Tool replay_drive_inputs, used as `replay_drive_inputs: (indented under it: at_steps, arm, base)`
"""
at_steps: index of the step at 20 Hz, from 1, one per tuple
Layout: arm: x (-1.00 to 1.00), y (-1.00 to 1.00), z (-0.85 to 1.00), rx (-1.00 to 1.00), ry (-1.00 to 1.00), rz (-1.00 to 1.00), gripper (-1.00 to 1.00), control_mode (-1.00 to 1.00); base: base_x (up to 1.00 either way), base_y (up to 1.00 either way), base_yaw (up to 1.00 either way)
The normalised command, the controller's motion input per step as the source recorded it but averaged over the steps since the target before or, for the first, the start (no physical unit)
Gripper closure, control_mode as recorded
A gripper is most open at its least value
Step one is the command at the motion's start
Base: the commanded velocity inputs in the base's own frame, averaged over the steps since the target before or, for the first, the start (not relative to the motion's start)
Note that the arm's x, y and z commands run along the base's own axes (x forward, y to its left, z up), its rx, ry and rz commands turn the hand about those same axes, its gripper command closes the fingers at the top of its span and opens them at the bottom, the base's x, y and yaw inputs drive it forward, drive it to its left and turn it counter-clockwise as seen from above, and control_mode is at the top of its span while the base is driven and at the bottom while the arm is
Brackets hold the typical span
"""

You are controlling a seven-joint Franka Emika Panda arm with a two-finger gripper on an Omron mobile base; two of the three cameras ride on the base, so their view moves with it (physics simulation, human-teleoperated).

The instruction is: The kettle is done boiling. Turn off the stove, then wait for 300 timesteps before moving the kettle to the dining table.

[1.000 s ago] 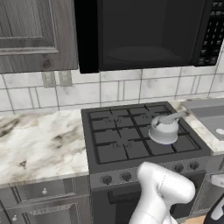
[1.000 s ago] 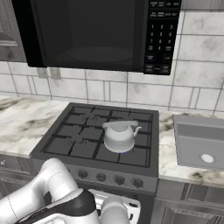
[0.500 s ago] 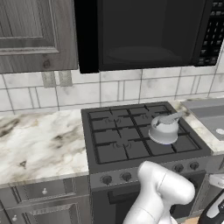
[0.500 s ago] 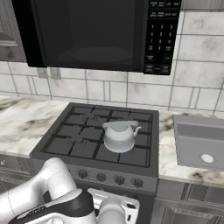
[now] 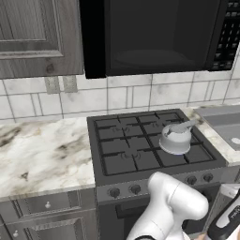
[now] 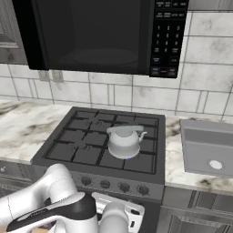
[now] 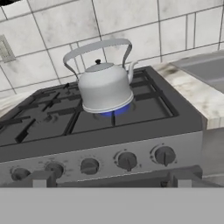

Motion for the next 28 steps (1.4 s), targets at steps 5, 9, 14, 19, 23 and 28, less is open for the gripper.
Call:
replay_drive_inputs:
  at_steps: [5,9,14,19,23,28]
  arm:
    - [0.07,-0.01,0.0,-0.04,-0.08,-0.03,-1.0,-1.0]
    - [0.07,-0.04,-0.01,-0.05,-0.07,-0.05,-1.0,-1.0]
    - [0.03,-0.04,-0.04,-0.05,-0.07,-0.05,-1.0,-1.0]
    - [0.1,0.0,-0.05,-0.03,-0.01,-0.06,-1.0,-1.0]
    - [0.18,0.0,-0.08,-0.01,0.0,-0.05,-1.0,-1.0]
    - [0.18,0.0,-0.07,0.0,0.0,-0.02,-1.0,-1.0]
  base:
    - [0.0,0.0,0.0]
    - [0.0,0.0,0.0]
    - [0.0,0.0,0.0]
    - [0.0,0.0,0.0]
    - [0.0,0.0,0.0]
    - [0.0,0.0,0.0]
